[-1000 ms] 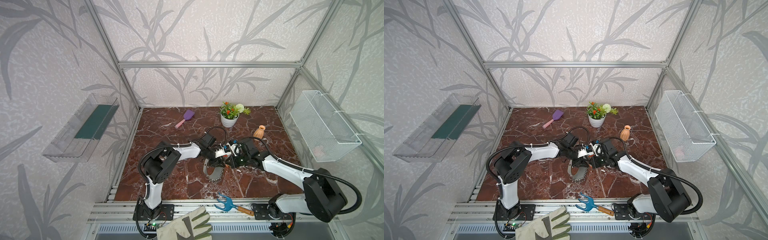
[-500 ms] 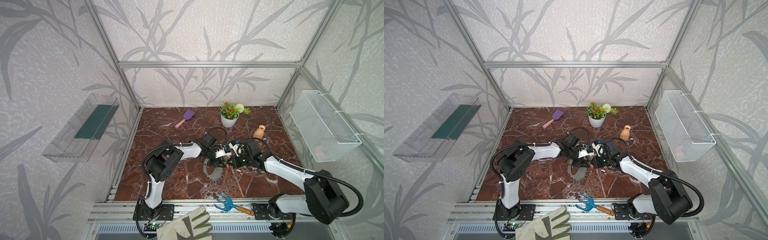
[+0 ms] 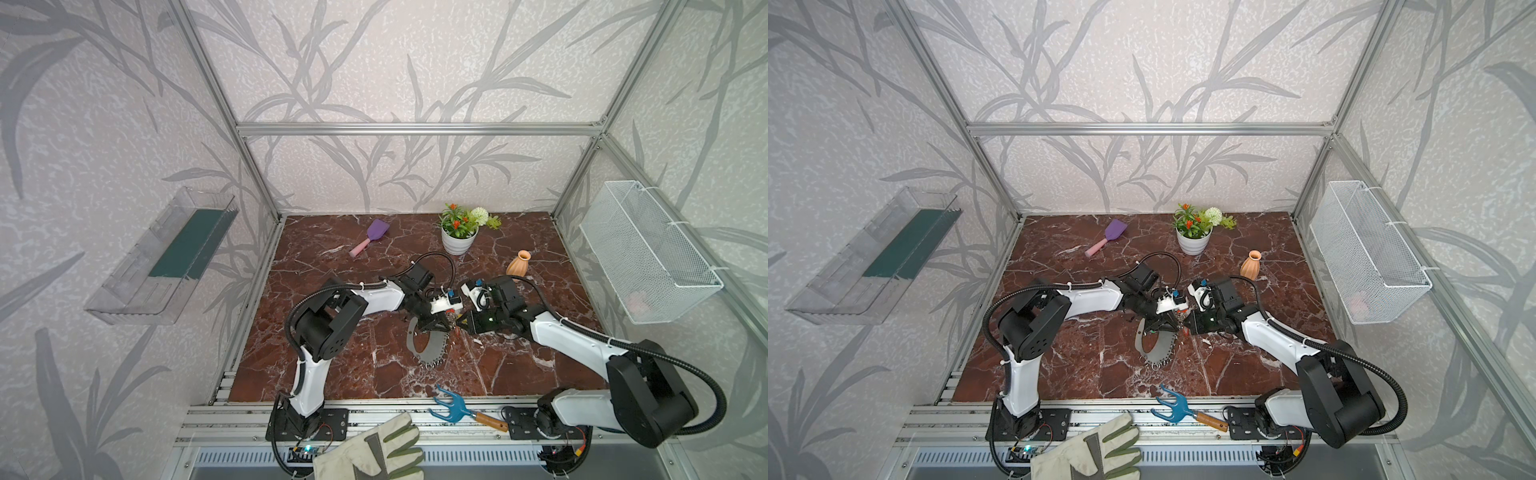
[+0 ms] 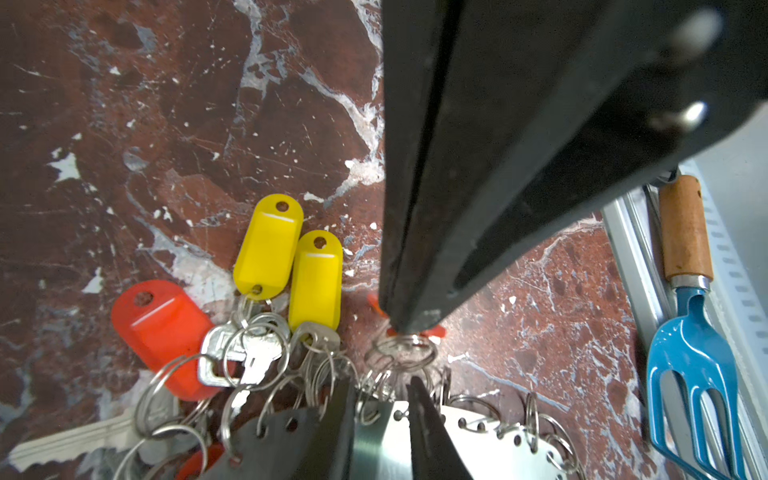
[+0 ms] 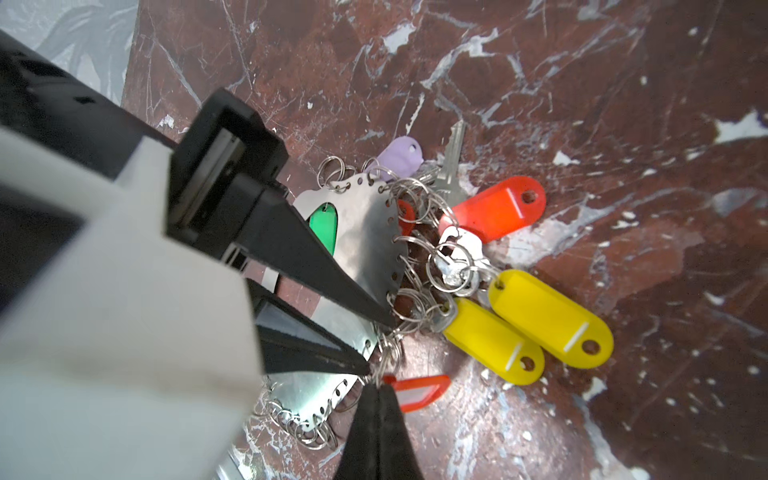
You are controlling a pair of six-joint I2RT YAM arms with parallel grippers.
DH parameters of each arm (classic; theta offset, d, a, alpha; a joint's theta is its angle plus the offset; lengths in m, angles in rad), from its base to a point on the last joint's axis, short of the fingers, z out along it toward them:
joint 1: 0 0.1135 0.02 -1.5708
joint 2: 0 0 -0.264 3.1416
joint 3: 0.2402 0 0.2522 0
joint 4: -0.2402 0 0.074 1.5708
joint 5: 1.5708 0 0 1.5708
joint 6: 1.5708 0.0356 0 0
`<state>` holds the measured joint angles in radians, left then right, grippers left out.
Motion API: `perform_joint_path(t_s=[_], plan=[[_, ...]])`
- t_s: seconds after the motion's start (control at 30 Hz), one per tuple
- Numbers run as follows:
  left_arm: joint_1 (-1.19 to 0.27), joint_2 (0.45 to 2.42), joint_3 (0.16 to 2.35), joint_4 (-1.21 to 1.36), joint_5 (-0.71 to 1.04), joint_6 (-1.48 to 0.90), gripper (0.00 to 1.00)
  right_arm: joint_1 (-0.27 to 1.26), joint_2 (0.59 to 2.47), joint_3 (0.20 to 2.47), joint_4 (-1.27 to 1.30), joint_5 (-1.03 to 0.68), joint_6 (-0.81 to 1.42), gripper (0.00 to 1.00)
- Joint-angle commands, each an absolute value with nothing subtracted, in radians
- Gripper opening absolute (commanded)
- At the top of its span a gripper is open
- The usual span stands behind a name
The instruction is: Put the keys on the keyring
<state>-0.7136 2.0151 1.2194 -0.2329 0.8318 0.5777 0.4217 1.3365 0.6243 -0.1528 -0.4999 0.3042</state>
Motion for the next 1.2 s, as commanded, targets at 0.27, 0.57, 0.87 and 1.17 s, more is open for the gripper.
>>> perform_joint_path(t_s=[0.27, 0.57, 0.87, 1.17], plan=[[-0.717, 2.05, 1.254, -0.308, 0.863, 0.612, 0.19, 0.41, 1.358, 0.625, -0.1, -0.525, 0.319, 0.0], [-0.718, 2.055, 1.254, -0.25, 0.836, 0.554, 0.2, 0.41, 1.349, 0.608, -0.092, -0.534, 0.321, 0.0], [-0.728, 2.063, 1.269, -0.272, 0.787, 0.542, 0.1, 0.41, 1.346, 0.603, -0.087, -0.536, 0.318, 0.0], [-0.734, 2.016, 1.272, -0.302, 0.776, 0.523, 0.0, 0.397, 1.317, 0.595, -0.09, -0.522, 0.324, 0.0]])
